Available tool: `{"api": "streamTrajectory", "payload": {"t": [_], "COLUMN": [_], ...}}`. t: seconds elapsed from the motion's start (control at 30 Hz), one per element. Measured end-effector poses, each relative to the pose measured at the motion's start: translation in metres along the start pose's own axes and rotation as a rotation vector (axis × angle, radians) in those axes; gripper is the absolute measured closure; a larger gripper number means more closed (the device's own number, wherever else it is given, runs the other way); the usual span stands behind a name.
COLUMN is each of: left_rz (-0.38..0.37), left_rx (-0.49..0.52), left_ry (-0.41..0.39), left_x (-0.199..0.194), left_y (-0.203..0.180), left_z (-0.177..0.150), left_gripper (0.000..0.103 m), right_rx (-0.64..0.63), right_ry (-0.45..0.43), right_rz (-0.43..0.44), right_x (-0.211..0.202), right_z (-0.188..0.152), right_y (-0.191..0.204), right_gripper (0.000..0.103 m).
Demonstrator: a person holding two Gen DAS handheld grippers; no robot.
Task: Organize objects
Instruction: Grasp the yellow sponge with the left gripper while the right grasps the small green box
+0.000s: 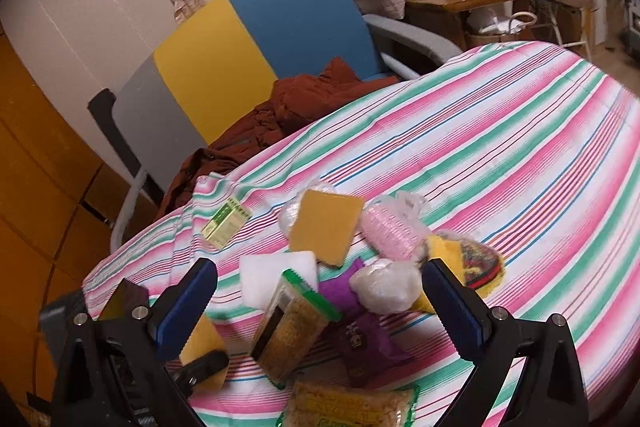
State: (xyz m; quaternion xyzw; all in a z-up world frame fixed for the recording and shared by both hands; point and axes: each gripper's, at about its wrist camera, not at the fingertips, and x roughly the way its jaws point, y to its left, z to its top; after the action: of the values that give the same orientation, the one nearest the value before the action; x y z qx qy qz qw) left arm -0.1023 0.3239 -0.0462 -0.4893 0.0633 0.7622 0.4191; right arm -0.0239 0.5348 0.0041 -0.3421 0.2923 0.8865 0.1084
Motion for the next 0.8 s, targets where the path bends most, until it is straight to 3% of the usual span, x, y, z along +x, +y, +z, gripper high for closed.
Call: {"api": "streamTrajectory", "payload": {"t": [0.3,0.5,0.8], "left_rz": [0.007,0.033,0.065], "left_rx": [-0.024,-0.044,-0.187], "left_ry": [-0.110,-0.184,-0.258], "left_x": [-0.061,-0.103,-0.147], "left_y": [-0.003,0.014,0.072], "left_z": [-0.031,-0.049,-0.072], "left_gripper": [0.037,0.037,0.037], "right_rx": [-0.097,-0.282,-0.542], "right_ry": [0.056,0.123,0.196], "right_rz": [0.041,0.058,-0.007], "right_x": [0.007,0.021,0.113], "right_z": [-0.011,-0.024,-0.002], "right_y": [0.022,0.070,0.153], "right_gripper": [0.000,0.000,0.000]}}
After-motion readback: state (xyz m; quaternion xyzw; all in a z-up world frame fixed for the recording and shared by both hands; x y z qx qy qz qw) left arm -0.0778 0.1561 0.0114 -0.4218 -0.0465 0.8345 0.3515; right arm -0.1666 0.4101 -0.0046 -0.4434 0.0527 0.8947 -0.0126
